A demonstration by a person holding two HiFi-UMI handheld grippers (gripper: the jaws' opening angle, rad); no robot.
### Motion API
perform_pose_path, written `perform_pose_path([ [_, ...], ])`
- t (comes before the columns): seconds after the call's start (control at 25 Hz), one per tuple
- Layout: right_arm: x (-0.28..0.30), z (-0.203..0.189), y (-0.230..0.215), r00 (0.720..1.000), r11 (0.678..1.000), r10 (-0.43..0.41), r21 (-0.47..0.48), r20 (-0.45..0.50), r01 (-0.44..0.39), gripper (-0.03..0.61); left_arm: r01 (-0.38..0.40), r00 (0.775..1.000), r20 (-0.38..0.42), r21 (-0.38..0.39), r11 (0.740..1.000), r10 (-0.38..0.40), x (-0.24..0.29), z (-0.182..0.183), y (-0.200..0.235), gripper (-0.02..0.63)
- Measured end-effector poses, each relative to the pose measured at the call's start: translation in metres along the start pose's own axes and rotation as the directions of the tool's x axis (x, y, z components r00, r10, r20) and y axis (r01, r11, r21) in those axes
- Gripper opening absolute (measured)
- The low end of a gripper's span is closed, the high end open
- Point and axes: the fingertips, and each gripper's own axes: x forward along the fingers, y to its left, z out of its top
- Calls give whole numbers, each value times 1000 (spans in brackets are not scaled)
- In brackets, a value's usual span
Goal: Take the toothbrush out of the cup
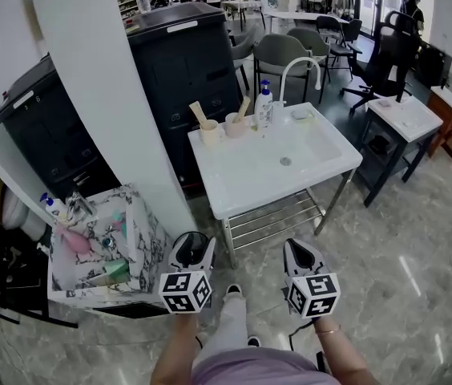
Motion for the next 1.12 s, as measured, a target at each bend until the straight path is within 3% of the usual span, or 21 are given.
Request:
perform_pose_path([
  [0.44,99,13,-35,1000,1000,-20,13,-20,21,20,30,999,-24,-6,1000,-30,117,10,39,224],
  [0.84,232,63,-62,999,998,-51,25,-10,51,20,44,999,-12,-18,999,-45,247,61,105,222],
  [1.12,299,76,-67,999,998,-49,39,-18,49,20,22,1000,-5,-34,999,-22,308,83,155,207],
])
